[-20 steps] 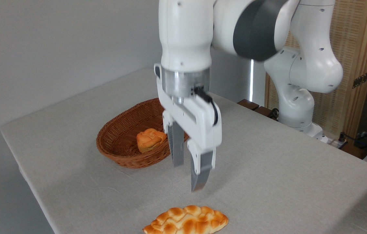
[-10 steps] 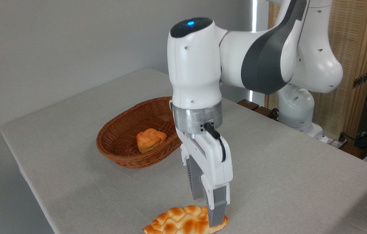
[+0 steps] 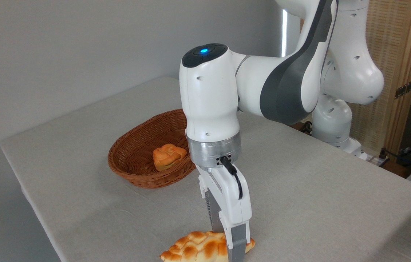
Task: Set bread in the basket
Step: 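Close the gripper on the end of the braided loaf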
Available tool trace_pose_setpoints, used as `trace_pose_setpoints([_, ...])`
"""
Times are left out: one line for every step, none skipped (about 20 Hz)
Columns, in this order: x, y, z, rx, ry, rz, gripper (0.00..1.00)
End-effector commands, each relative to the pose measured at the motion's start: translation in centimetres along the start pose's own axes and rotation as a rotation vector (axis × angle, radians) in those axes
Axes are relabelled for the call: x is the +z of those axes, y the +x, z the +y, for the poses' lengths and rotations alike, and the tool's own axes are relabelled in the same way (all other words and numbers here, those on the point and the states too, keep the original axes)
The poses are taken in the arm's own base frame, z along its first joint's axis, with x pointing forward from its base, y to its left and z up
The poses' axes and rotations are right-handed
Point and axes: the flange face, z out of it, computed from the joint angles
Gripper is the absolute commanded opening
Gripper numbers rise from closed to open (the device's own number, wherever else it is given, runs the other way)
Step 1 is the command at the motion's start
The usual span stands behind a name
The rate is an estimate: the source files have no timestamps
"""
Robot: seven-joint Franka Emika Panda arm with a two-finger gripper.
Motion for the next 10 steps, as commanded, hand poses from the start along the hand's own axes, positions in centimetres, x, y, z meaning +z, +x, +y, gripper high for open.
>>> trace_pose_setpoints([1.4,0.5,0.1,0.020,-0.010,-0.011,0.97])
trace_pose_setpoints([1.7,0.8,0.1,0.024,-0.010,-0.011,0.91])
trace_pose_setpoints([1.7,1.4,0.1,0.033,-0.008,-0.010,0.78])
trace_pose_setpoints([1.7,1.4,0.1,0.033,-0.008,-0.010,0.63])
trace_pose_setpoints([1.7,1.4,0.1,0.035,-0.006,-0.009,0.48])
trace_pose_setpoints([1.7,1.4,0.1,0.035,-0.006,-0.009,0.34])
trace_pose_setpoints([1.7,1.4,0.1,0.037,-0.006,-0.010,0.27])
trace_pose_setpoints([1.7,1.4,0.1,0.037,-0.006,-0.010,0.25])
trace_pose_setpoints([1.7,1.5,0.1,0.038,-0.006,-0.009,0.24])
trace_pose_setpoints([1.6,1.5,0.1,0.038,-0.006,-0.009,0.25])
